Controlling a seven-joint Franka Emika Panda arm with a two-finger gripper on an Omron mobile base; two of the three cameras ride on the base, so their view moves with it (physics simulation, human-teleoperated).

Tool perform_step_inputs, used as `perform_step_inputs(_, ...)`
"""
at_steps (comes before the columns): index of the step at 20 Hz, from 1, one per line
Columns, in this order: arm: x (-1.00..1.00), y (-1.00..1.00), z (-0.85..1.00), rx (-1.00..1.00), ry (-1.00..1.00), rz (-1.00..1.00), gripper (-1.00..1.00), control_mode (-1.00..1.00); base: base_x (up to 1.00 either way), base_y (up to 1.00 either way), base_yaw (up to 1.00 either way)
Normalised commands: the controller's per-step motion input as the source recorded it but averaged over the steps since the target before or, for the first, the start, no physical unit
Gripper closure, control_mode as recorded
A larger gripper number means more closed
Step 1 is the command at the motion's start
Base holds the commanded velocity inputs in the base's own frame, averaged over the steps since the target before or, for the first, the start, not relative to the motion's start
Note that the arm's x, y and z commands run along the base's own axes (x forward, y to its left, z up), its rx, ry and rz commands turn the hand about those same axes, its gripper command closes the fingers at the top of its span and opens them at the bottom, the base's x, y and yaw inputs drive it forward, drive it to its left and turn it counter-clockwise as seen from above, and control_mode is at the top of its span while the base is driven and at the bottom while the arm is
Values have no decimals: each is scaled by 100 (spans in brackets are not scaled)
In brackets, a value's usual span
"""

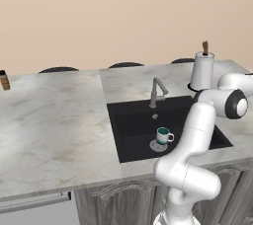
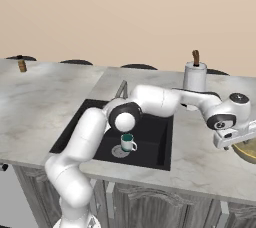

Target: Pick the mug and place it in the sink. Pick the bowl and place it in the open cabinet and then close the cabinet.

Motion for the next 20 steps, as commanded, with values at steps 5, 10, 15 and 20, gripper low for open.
perform_step_inputs(5, 17, 0, -24, 0, -1, 0, -100, -100, 0, 0, 0)
perform_step_inputs(10, 15, 0, -28, 0, -5, 0, -100, -100, 0, 0, 0)
perform_step_inputs(15, 7, 0, -40, 0, -1, 0, 100, -100, 0, 0, 0)
perform_step_inputs(20, -22, 3, -14, 1, 0, -1, 100, -100, 0, 0, 0)
